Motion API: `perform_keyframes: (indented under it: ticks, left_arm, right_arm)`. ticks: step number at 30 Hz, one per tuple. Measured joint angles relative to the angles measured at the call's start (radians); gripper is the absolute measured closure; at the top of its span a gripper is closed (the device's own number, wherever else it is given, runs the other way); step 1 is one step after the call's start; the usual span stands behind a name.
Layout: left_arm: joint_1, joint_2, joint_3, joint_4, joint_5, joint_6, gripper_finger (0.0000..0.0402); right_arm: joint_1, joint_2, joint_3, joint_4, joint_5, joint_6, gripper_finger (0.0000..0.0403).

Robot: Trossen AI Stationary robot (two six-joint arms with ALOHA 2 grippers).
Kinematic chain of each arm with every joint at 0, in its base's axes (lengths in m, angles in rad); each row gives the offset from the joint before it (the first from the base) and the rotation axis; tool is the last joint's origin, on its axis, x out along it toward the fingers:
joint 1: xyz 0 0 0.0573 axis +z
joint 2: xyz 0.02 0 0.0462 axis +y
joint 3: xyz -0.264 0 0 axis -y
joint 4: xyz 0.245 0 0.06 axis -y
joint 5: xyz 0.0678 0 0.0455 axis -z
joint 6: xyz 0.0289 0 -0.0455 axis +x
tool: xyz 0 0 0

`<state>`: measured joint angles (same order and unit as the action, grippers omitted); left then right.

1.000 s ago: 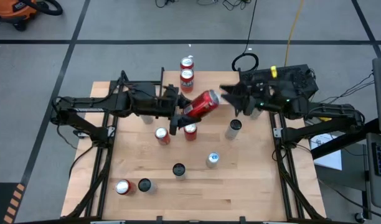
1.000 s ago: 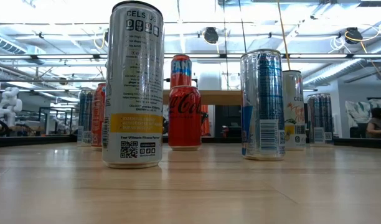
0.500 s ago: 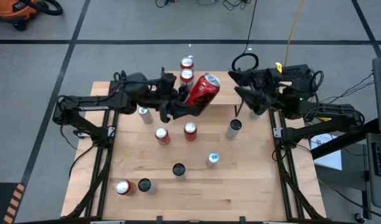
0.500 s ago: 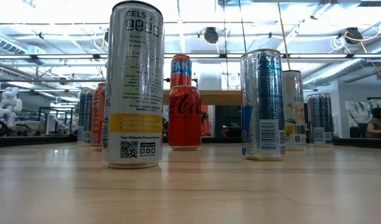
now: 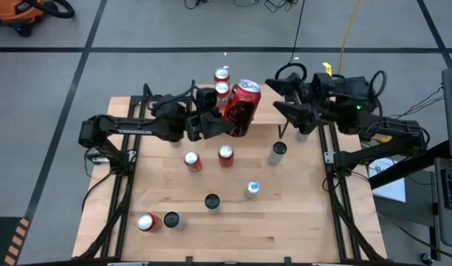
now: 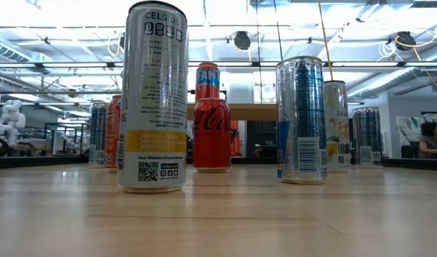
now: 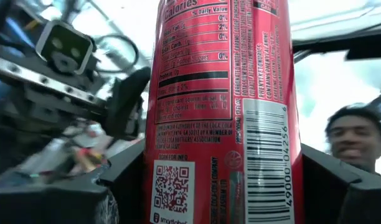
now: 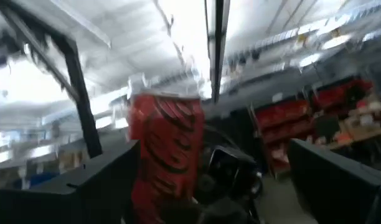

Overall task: Place canned beverage on shelf
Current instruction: Put the bottom right red-black soda can on the shelf

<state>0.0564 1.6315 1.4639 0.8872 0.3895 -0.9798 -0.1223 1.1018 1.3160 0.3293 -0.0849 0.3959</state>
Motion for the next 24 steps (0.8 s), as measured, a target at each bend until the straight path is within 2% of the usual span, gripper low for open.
perform_keyframes:
  ticks: [4, 8, 16, 24]
  left_arm:
    - [-0.013, 0.045, 0.000, 0.081, 0.005, -0.036, 0.0104]
    - [-0.024, 0.068, 0.000, 0.080, 0.005, -0.035, 0.0104]
    - [-0.050, 0.077, 0.000, 0.081, 0.008, -0.019, 0.0104]
    - [-0.060, 0.077, 0.000, 0.077, 0.008, -0.005, 0.0104]
  right_arm:
    - [-0.036, 0.051, 0.097, -0.072, -0.120, 0.030, 0.0019]
    - [-0.047, 0.096, 0.153, -0.086, -0.186, 0.048, 0.0019]
    - [-0.056, 0.138, 0.168, -0.072, -0.363, 0.139, 0.0019]
    - [-0.056, 0.181, 0.168, 0.014, -0.441, 0.185, 0.0019]
